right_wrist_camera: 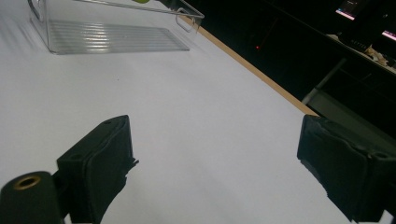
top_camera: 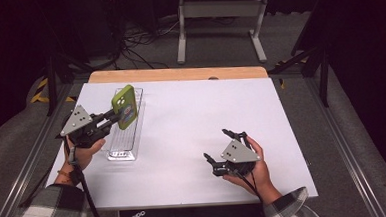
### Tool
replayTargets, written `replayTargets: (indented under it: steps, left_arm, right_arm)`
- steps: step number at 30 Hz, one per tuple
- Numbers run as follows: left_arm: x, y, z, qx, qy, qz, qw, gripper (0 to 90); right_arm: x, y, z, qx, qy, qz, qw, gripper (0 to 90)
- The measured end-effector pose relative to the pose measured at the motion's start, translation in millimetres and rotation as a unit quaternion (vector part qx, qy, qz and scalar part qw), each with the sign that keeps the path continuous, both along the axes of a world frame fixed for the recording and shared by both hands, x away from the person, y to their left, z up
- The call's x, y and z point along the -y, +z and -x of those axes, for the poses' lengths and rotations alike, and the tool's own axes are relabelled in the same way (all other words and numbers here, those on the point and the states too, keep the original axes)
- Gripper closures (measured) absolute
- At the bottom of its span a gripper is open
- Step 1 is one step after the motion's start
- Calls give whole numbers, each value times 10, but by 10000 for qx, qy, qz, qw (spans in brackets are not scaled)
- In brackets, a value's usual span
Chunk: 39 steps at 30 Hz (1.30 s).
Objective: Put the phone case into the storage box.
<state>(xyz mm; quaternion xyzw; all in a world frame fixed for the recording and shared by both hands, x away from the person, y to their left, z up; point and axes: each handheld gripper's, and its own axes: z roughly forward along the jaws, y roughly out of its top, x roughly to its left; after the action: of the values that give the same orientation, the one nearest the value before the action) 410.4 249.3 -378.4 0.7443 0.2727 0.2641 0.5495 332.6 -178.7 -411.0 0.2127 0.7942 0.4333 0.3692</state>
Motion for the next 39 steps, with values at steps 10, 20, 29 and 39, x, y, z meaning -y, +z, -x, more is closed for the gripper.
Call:
replayTargets:
  steps: [10,20,29,39]
  left_arm:
    - [0,-145,-226,-270,97,-41,9996,776]
    - [-3,-250,-552,-491,-2,-264,9984,776]
    - [-40,-340,-765,-628,-73,-359,9974,775]
    - [-68,-384,-891,-631,247,-665,9955,770]
  right_arm:
    - [-42,-54,-20,-104,25,144,9998,110]
    - [-93,-120,-54,-283,63,337,9990,111]
    - [-129,-168,-93,-413,74,469,9980,111]
    - [-155,-206,-125,-529,49,547,9971,111]
